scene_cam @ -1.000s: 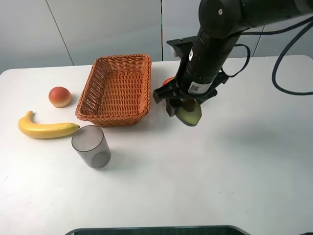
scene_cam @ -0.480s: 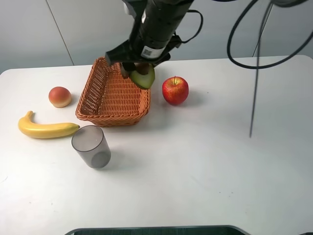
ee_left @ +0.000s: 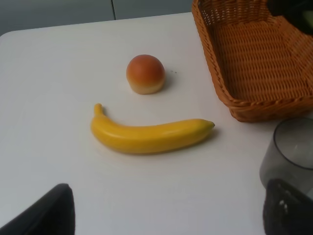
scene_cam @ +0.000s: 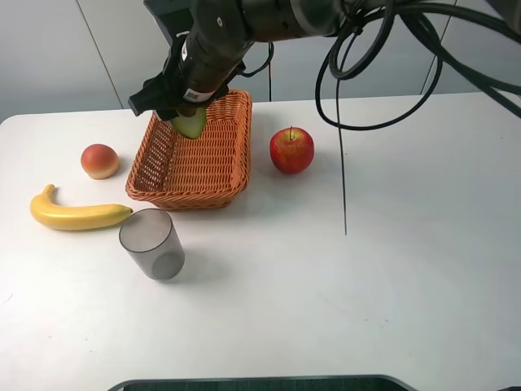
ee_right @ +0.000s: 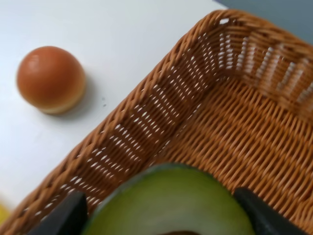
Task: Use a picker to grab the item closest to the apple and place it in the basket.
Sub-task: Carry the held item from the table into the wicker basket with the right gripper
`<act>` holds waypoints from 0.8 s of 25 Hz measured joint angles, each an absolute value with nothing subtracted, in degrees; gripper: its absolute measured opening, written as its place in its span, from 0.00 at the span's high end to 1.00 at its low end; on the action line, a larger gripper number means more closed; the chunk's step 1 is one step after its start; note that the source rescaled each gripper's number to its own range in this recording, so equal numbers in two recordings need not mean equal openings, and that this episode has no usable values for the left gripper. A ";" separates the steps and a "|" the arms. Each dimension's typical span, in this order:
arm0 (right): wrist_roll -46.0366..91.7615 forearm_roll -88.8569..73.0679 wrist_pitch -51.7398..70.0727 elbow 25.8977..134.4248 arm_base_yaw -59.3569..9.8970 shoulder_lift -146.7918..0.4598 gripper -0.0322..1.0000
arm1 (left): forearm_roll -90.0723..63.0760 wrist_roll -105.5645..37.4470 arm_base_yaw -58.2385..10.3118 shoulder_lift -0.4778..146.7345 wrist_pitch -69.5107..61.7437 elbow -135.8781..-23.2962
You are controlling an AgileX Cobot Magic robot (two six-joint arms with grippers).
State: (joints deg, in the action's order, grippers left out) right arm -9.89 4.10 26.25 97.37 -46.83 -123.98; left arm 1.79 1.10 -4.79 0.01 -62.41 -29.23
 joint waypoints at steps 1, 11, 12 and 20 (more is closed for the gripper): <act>-10.00 5.49 25.79 97.37 -46.83 -124.45 0.97 | 1.79 1.10 -4.79 0.01 -62.41 -29.23; -10.67 8.88 19.52 97.37 -46.83 -128.62 0.97 | 1.79 1.10 -4.79 0.01 -62.41 -29.23; -10.67 8.88 19.26 97.37 -46.83 -128.96 0.97 | 1.79 1.10 -4.79 0.01 -62.41 -29.23; -10.79 10.05 17.75 97.37 -46.83 -131.66 0.97 | 1.79 1.10 -4.79 0.01 -62.41 -29.23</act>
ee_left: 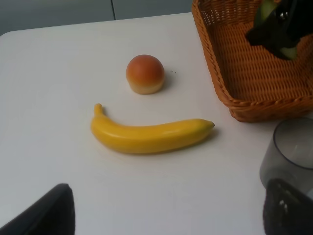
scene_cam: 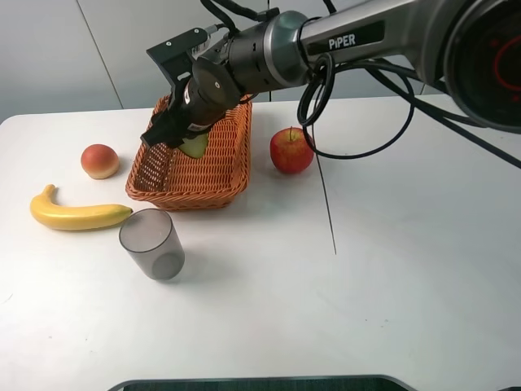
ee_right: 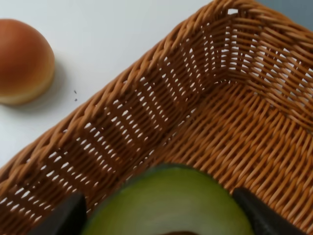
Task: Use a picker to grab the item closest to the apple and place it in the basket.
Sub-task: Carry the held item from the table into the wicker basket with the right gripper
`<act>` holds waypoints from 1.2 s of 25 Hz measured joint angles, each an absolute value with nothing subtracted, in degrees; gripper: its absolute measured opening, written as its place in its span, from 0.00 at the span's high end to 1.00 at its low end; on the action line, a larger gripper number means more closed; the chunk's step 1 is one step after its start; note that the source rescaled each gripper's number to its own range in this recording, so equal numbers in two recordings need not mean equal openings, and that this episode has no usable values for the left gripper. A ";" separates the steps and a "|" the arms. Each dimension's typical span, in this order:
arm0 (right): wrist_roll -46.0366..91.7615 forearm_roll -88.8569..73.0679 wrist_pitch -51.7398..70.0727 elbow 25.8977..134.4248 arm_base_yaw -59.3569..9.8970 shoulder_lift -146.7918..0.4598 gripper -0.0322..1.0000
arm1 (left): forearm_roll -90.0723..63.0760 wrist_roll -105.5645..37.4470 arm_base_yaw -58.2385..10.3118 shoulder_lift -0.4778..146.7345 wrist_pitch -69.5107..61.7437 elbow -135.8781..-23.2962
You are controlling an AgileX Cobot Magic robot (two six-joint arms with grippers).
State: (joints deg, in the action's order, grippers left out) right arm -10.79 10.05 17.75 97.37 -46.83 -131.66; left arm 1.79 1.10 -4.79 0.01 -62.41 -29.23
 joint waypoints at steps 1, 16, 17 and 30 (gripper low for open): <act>-10.79 10.05 17.63 97.37 -46.83 -131.71 0.97 | 1.79 1.10 -4.79 0.01 -62.41 -29.23; -9.91 10.05 19.72 97.37 -46.83 -131.81 0.42 | 1.79 1.10 -4.79 0.01 -62.41 -29.23; -9.82 10.05 19.81 97.37 -46.83 -131.81 0.32 | 1.79 1.10 -4.79 0.01 -62.41 -29.23; -9.78 9.72 27.05 97.37 -46.83 -125.65 0.09 | 1.79 1.10 -4.79 0.01 -62.41 -29.23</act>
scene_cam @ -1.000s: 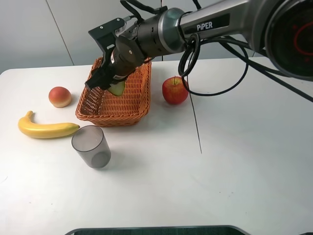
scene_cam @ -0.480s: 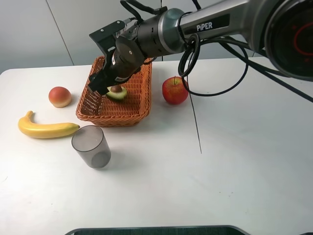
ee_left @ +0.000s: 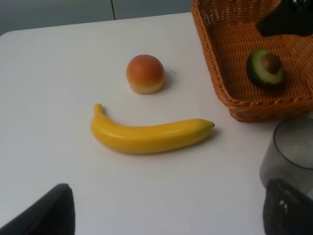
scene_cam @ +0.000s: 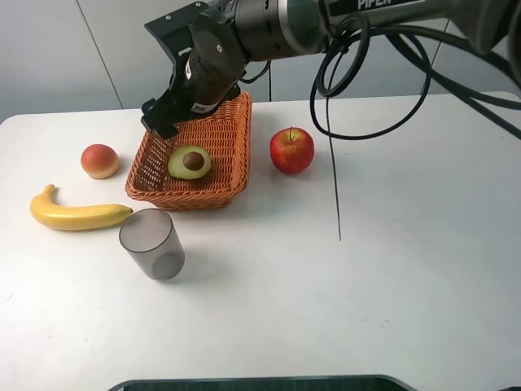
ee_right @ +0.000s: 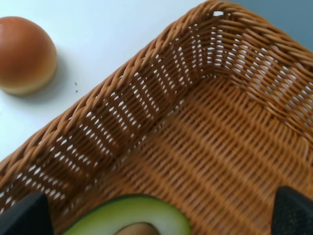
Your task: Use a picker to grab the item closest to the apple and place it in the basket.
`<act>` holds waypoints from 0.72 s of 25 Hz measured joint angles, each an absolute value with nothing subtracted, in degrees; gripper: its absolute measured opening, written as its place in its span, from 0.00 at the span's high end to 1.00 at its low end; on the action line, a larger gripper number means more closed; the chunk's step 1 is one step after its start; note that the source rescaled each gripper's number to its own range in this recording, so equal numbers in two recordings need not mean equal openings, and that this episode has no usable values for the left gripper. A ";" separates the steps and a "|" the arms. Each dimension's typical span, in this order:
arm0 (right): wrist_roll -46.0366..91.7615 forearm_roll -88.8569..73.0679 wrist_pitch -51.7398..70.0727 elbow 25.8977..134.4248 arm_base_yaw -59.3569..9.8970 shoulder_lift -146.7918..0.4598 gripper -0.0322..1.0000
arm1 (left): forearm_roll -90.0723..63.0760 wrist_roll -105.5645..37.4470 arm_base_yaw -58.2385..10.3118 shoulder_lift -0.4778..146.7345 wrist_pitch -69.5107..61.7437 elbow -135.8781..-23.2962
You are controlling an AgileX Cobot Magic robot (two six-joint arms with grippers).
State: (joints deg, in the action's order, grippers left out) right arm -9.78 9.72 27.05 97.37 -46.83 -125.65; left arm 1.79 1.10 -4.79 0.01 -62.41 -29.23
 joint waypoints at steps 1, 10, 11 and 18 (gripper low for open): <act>-9.67 9.59 28.68 97.37 -46.83 -124.68 0.09 | 1.79 1.10 -4.79 0.01 -62.41 -29.23; -9.48 3.93 38.84 93.79 -44.50 -116.17 0.09 | 1.79 1.10 -4.79 0.01 -62.41 -29.23; -9.48 3.79 38.97 92.53 -43.72 -115.03 0.09 | 1.79 1.10 -4.79 0.01 -62.41 -29.23; -10.37 3.57 41.36 79.92 -37.72 -106.11 0.09 | 1.79 1.20 -4.79 0.01 -62.41 -29.23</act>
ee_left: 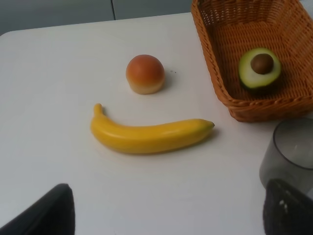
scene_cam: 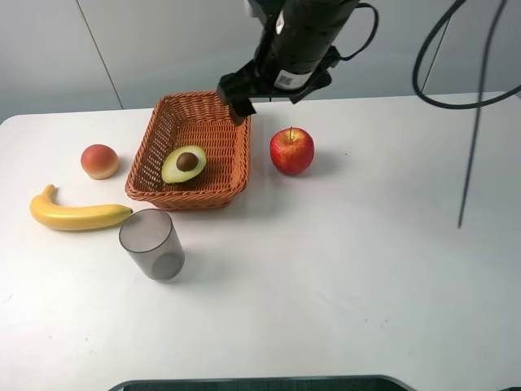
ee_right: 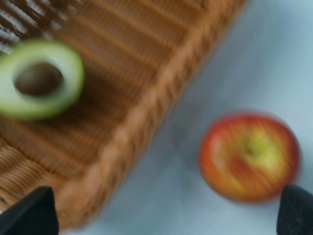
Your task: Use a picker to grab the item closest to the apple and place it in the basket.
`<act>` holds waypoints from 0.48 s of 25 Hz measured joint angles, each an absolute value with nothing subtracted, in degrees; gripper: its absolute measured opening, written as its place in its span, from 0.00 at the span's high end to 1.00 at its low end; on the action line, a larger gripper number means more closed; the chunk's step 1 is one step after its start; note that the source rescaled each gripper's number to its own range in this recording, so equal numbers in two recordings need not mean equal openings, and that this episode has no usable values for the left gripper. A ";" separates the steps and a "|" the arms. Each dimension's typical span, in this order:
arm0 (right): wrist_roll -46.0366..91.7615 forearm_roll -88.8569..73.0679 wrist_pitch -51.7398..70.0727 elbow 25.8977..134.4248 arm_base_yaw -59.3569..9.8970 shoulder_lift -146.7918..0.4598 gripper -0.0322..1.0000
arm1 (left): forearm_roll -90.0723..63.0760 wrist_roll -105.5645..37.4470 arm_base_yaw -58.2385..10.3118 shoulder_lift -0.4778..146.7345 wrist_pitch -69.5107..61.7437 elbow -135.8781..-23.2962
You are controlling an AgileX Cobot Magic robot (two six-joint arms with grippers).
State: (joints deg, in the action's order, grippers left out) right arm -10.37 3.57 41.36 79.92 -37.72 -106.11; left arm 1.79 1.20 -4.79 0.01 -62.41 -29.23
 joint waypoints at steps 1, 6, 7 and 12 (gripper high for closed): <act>-10.82 3.57 42.20 78.39 -36.65 -105.01 0.09 | 1.79 1.20 -4.79 0.01 -62.41 -29.23; -11.60 3.57 46.94 71.51 -30.77 -99.26 0.09 | 1.79 1.20 -4.79 0.01 -62.41 -29.23; -11.73 3.57 47.46 70.24 -29.53 -98.03 0.09 | 1.79 1.20 -4.79 0.01 -62.41 -29.23; -11.87 3.00 48.18 63.23 -23.68 -91.60 0.09 | 1.79 1.20 -4.79 0.01 -62.41 -29.23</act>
